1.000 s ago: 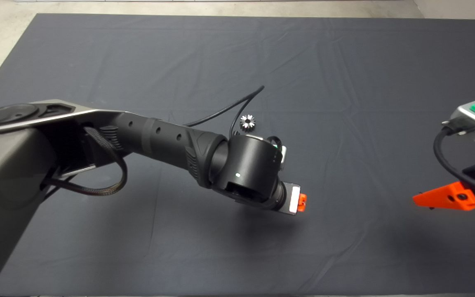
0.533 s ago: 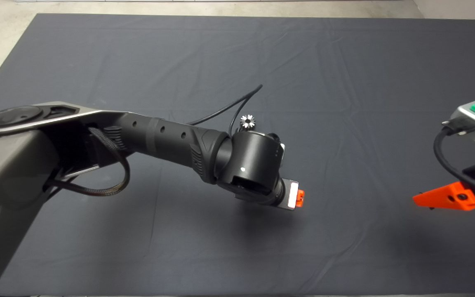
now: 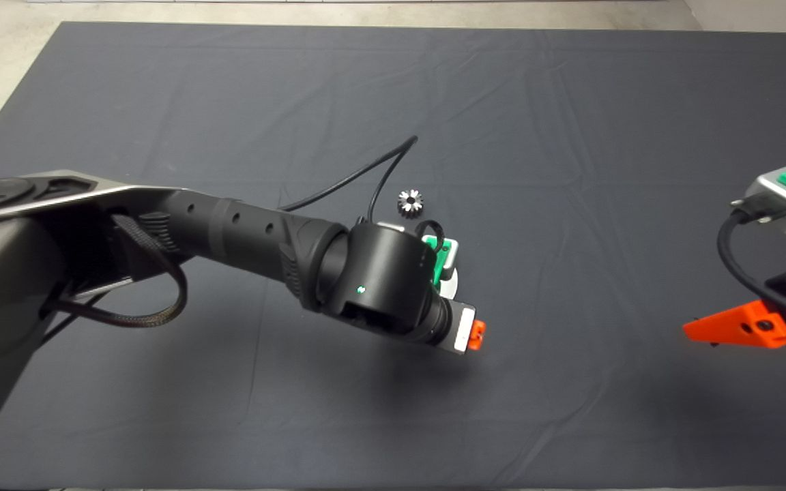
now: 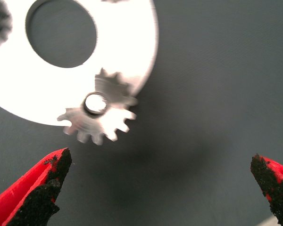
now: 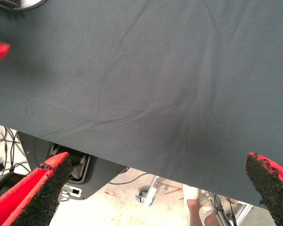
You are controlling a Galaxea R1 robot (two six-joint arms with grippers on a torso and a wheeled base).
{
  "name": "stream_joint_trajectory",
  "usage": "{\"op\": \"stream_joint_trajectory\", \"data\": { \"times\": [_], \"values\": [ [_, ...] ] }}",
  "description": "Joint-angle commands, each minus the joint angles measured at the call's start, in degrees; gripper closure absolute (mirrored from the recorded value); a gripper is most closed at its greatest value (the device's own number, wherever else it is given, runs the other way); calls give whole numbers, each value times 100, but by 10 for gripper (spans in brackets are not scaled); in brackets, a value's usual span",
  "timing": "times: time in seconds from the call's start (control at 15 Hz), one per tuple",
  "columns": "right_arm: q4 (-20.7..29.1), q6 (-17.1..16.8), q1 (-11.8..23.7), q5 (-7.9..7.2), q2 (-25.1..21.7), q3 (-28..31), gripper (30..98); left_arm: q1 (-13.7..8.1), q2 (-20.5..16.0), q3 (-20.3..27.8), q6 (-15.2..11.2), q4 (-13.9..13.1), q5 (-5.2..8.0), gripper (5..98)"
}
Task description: Remove an incorrectly installed larger gear and replace it with the correct smaller gear
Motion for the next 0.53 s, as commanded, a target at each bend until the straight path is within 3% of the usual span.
{"op": "stream_joint_trajectory", "data": {
  "times": [0.0, 0.2, 0.27, 0.47],
  "values": [
    [166, 5, 97, 14, 4, 20, 308, -47, -24, 448, 455, 495, 400, 60],
    [166, 5, 97, 12, 4, 23, 308, -39, 46, 431, 658, 688, 400, 60],
    [166, 5, 97, 12, 12, 20, 308, -21, 63, 361, 917, 768, 400, 60],
    [172, 5, 97, 12, 12, 20, 308, 193, 72, 53, 1363, 1080, 400, 60]
  ]
}}
